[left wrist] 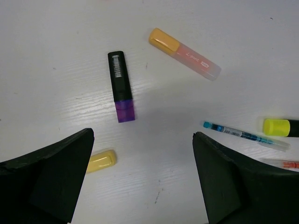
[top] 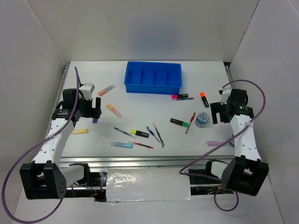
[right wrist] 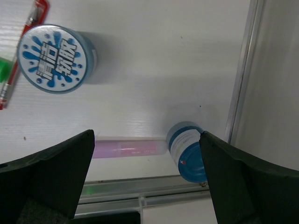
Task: Sort the stationery into containers
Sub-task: Pick up the stationery from the corner of the board.
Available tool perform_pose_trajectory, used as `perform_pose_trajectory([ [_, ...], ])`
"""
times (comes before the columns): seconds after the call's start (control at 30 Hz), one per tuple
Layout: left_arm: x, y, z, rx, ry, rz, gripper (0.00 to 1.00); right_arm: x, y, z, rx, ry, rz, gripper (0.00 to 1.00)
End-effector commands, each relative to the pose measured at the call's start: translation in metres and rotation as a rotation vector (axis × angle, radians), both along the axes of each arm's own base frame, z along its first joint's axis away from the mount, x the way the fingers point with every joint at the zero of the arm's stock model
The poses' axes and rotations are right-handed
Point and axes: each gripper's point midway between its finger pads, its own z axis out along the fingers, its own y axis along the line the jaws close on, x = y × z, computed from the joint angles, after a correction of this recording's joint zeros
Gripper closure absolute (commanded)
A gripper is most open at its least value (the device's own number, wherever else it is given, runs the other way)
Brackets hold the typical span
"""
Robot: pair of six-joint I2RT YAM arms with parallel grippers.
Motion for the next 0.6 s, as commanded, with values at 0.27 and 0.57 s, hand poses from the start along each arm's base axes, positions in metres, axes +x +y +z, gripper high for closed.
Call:
perform_pose_trajectory([
  [0.27,0.002,-0.027,0.013,-0.074,-0.038,-0.175,0.01,-0.029,-0.035,-0.008,-0.152,0.198,0.018,0.0],
  [0.57,-0.001,-0.034,0.011,-0.088,-0.021,-0.221,0.01,-0.04,-0.053,-0.023,-0.177,0.299,0.033,0.0],
])
